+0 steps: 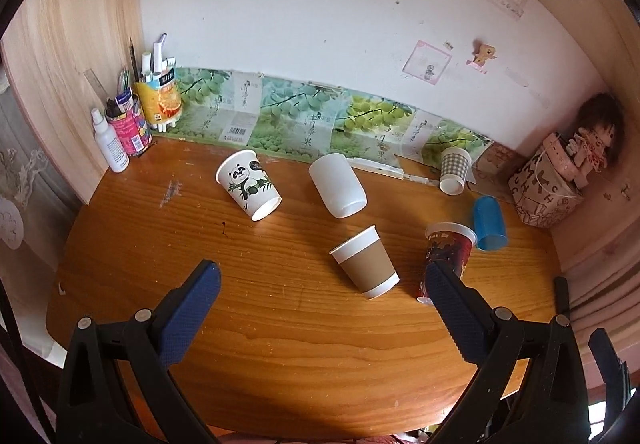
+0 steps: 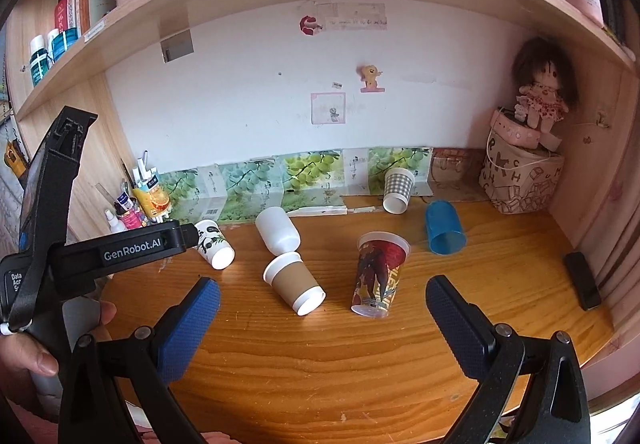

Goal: Flip cup upright
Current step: 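Move the left tool toward the brown-sleeved paper cup lying on the desk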

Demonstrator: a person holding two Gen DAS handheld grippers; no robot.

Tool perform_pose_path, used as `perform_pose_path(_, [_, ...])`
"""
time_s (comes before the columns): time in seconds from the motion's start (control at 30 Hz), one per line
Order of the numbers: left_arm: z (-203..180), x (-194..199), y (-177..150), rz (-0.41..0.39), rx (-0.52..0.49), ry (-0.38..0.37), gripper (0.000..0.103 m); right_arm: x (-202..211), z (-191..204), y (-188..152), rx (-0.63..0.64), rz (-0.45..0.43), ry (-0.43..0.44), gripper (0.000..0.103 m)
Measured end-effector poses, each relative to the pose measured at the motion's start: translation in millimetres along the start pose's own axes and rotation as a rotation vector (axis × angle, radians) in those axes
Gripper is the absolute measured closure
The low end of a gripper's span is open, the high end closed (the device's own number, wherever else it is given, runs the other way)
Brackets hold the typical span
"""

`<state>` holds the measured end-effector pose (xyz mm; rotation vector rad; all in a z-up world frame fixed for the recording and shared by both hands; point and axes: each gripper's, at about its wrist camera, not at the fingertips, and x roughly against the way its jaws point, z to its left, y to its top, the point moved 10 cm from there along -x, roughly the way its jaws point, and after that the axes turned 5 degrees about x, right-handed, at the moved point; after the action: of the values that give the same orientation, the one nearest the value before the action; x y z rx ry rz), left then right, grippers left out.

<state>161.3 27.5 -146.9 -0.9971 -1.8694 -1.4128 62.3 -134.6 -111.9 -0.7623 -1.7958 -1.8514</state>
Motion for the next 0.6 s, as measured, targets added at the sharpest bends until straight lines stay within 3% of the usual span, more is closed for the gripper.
perform_pose_path(0.27, [-5, -34, 5, 0.055, 0.165, 0.016, 0.001, -33, -41, 11, 0.043, 0.057, 0.045, 0.0])
perform_pose_path(0.43, [-16, -63, -1, 0.108, 0.195, 0.046, 0.002, -52, -67, 14, 0.068, 0.098, 0.072, 0.0])
perform_pose_path(0.6, [-35, -89, -12, 0.186, 0.225, 0.011, 0.003, -70, -92, 13, 0.077, 0.141, 0.101, 0.0])
